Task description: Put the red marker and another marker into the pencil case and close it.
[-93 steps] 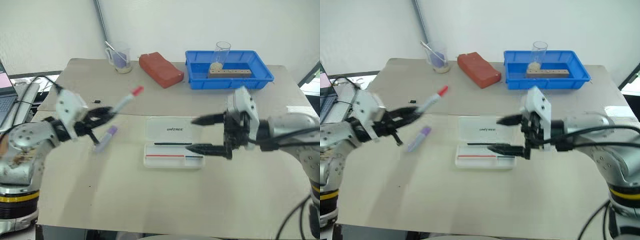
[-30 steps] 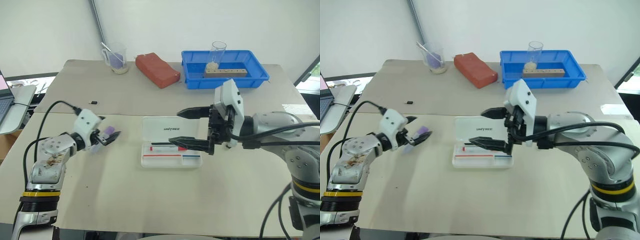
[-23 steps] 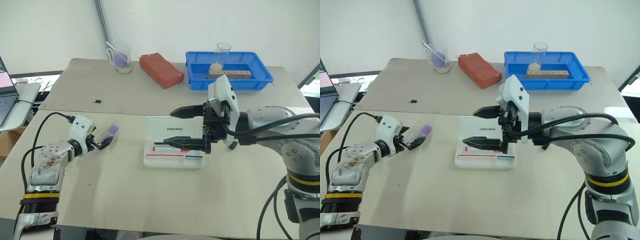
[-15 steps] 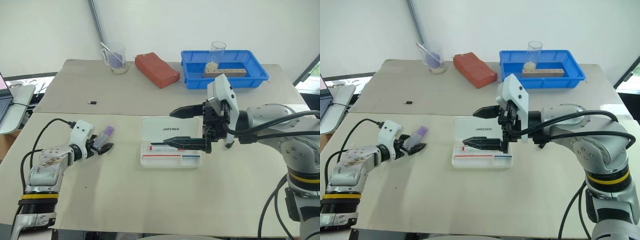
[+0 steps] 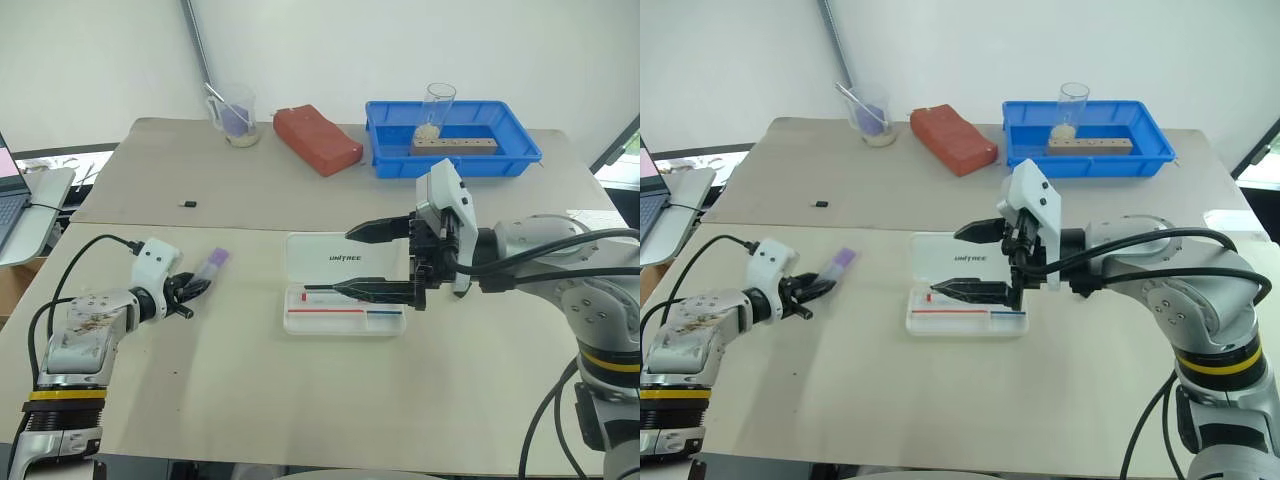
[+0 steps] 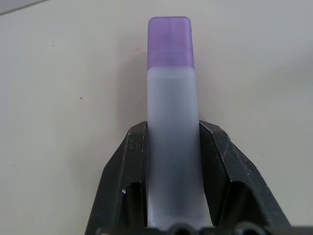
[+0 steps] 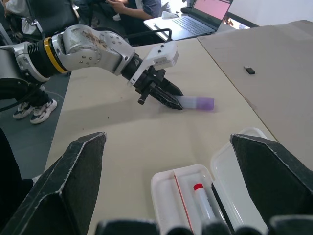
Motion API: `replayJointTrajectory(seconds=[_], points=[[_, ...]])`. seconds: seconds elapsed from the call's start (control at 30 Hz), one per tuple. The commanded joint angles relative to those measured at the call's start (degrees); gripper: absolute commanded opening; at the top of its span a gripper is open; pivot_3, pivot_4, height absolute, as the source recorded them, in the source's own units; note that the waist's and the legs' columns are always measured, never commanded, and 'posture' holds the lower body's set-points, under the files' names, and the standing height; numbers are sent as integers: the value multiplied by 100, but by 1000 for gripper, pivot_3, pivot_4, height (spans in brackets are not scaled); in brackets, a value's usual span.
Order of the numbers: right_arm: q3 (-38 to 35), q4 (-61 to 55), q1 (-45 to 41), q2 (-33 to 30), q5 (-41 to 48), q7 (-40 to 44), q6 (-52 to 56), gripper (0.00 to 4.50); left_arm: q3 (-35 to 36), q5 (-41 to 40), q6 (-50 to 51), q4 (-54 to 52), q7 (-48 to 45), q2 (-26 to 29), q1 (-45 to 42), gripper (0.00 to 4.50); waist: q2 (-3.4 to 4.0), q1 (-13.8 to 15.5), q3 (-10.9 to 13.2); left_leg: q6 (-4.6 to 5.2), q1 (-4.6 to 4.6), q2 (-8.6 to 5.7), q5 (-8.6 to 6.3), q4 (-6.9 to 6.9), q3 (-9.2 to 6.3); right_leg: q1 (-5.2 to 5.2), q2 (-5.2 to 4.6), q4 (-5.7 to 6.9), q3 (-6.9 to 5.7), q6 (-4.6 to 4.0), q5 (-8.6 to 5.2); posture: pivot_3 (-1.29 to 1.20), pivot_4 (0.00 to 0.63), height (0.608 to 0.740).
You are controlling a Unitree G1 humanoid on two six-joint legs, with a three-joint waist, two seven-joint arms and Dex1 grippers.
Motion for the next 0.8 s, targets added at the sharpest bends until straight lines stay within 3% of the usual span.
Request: replayJointTrajectory(seconds=[0.03, 0.17, 0.27, 0.4, 0.57, 0.8], points=[[-371, -225, 289, -458, -160, 261, -202, 4500, 397, -734, -372, -1114, -772, 306, -216, 944, -10, 28, 2, 0, -5, 2, 0, 0, 0, -1, -3, -4, -5, -1, 1, 0, 150, 740], [-418, -330, 952, -1003, -582, 606, -529, 4500, -13, -811, -619, -1846, -1714, 1040, -27, 944, -6, 5, -1, -15, 1, -5, -9, -15, 19, 1, -47, -13, -11, -3, 0, 0, 150, 740], [-514, -321, 1345, -1137, -737, 653, -681, 4500, -364, -1063, -655, -2342, -2165, 1229, -51, 944, 15, -19, -3, -8, 8, -10, -5, -17, 34, 7, -54, -21, -1, -1, -1, 0, 150, 740], [-637, -332, 1607, -1143, -815, 575, -699, 4500, -1287, -655, -1102, -2410, -2398, 1076, -503, 944, 15, 0, -1, 0, 6, -14, 0, -13, 49, 4, -41, -21, 1, 3, -2, 0, 150, 740], [-806, -421, 1801, -1123, -826, 426, -610, 4500, -2384, 164, -1901, -1686, -2506, 589, -1090, 944, 11, 36, 0, 0, 0, -13, 0, 4, 57, 12, -2, -25, 4, 3, -2, 0, 150, 740], [-1047, -643, 1959, -1086, -634, 94, -381, 4500, -3048, 819, -2672, -585, -2440, -206, -1656, 944, 8, 8, 2, 2, -3, -14, 1, 9, 45, 9, 16, -20, 12, 5, -3, 0, 150, 740]])
